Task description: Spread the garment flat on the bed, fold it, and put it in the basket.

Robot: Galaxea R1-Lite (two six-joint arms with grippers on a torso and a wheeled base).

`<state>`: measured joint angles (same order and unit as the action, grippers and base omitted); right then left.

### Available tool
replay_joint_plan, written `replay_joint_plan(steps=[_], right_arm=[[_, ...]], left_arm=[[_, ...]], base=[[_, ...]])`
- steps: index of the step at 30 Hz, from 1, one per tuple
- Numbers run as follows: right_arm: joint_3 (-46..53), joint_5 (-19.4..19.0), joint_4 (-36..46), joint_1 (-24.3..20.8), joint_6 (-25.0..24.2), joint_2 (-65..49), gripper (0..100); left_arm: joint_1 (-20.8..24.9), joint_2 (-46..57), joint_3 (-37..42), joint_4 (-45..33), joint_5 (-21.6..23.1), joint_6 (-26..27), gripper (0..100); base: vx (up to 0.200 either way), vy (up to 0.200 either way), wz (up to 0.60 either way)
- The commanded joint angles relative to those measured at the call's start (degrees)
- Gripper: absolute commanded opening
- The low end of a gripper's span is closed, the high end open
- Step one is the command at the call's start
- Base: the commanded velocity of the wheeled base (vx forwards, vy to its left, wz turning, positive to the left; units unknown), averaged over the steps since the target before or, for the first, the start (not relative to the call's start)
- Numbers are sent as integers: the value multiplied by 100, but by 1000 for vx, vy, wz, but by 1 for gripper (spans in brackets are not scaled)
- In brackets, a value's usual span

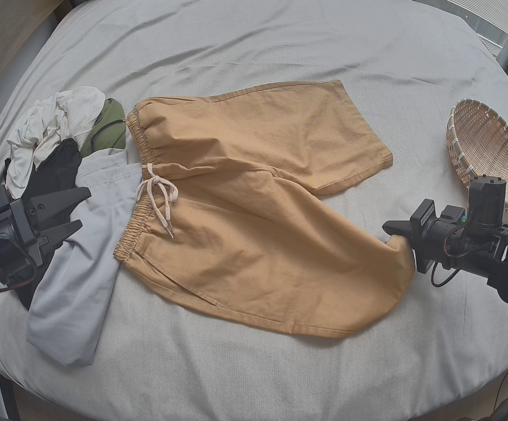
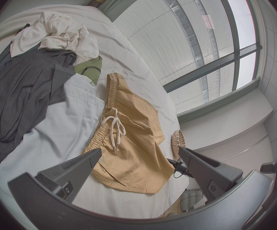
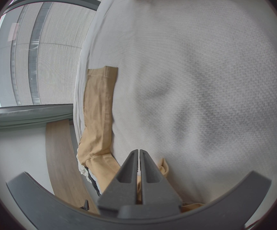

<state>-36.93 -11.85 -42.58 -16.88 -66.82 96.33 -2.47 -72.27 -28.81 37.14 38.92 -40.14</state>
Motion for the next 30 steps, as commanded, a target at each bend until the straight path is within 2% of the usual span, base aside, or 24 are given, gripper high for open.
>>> replay_joint_plan(steps=[1, 9, 13, 14, 23, 24, 28, 30], right_arm=[[27, 16, -268, 71, 11, -352, 0], [19, 16, -233, 273, 37, -633, 0], [291, 7, -163, 511, 494, -589, 0], [361, 16, -154, 528, 626, -589, 100], [766, -2, 48, 449, 749, -580, 100], [775, -10, 57, 229, 714, -554, 100], [731, -10, 39, 27, 600, -361, 100], [634, -10, 48, -131, 362, -317, 100]], left_arm=[[1, 2, -2, 3, 1, -2, 100], [1, -16, 51, 65, 1, -2, 100], [1, -16, 95, 65, 1, -2, 100], [1, -16, 95, 65, 1, -2, 100], [1, -16, 95, 65, 10, -2, 100], [10, -7, 103, 65, 10, -2, 100], [1, -7, 112, 65, 10, -2, 100], [-7, -7, 112, 65, 10, -2, 100]], base=[[0, 0, 0], [0, 0, 0], [0, 0, 0], [0, 0, 0], [0, 0, 0], [0, 0, 0], [0, 0, 0], [0, 0, 0]])
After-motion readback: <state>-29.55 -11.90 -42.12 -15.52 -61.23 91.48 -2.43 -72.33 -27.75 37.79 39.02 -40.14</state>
